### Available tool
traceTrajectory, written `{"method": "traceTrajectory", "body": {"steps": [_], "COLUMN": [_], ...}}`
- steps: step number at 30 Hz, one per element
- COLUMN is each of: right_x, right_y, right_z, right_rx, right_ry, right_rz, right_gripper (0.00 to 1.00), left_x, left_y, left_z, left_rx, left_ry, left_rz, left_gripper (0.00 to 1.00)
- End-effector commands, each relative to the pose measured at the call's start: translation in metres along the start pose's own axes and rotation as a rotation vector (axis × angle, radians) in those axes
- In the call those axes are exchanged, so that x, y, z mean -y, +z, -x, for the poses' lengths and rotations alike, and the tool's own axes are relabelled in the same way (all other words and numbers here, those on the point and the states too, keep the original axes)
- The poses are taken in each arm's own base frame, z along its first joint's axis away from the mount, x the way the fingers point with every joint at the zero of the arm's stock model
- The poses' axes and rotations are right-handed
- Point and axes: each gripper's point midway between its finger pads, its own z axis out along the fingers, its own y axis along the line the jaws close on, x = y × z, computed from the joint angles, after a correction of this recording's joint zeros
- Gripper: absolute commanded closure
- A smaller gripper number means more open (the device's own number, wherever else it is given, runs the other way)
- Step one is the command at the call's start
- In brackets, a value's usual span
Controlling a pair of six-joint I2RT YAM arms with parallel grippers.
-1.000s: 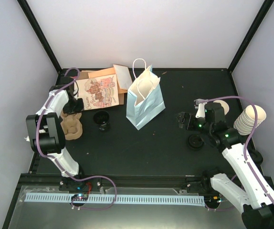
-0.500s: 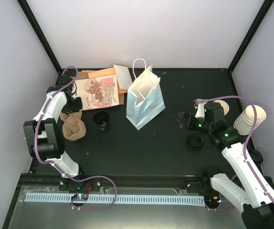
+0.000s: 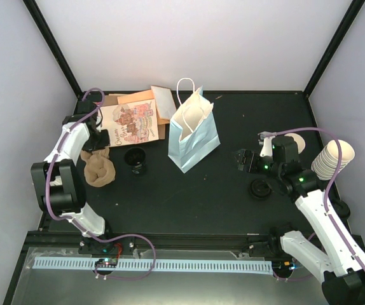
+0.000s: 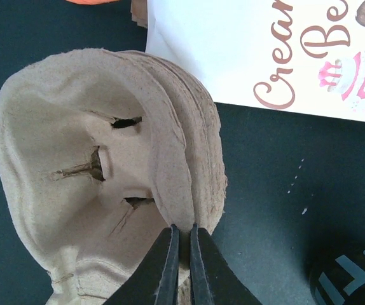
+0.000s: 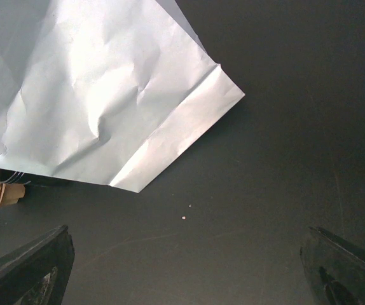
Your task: Pack the takeout coffee
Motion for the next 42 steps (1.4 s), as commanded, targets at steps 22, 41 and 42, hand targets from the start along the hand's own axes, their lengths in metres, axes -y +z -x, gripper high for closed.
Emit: {"method": "traceTrajectory", "body": {"steps": [22,41,42], "right_x": [-0.007,-0.005,-0.005], "right_y": [0.0,0.0,0.0], "right_z": [0.002,0.002,0.002], "right_rx": [0.002,0.001,0.003], "right_ry": [-0.012,-0.01,-0.01], "right_rz": [0.032,0.024,0.023], "right_gripper": [0.0,0.0,0.0], "left_x": [-0.011,0.03,0.036], "left_y": [-0.064,-0.132,-0.139], "left_z": [0.003,-0.009,-0.01], "left_rx": [0.133,0.208,0.217], "left_ry": [0.103,0.159,0.165], "left_rz": [0.395,0.308,0.283], "left_gripper": [0.94,0.94,0.94]}}
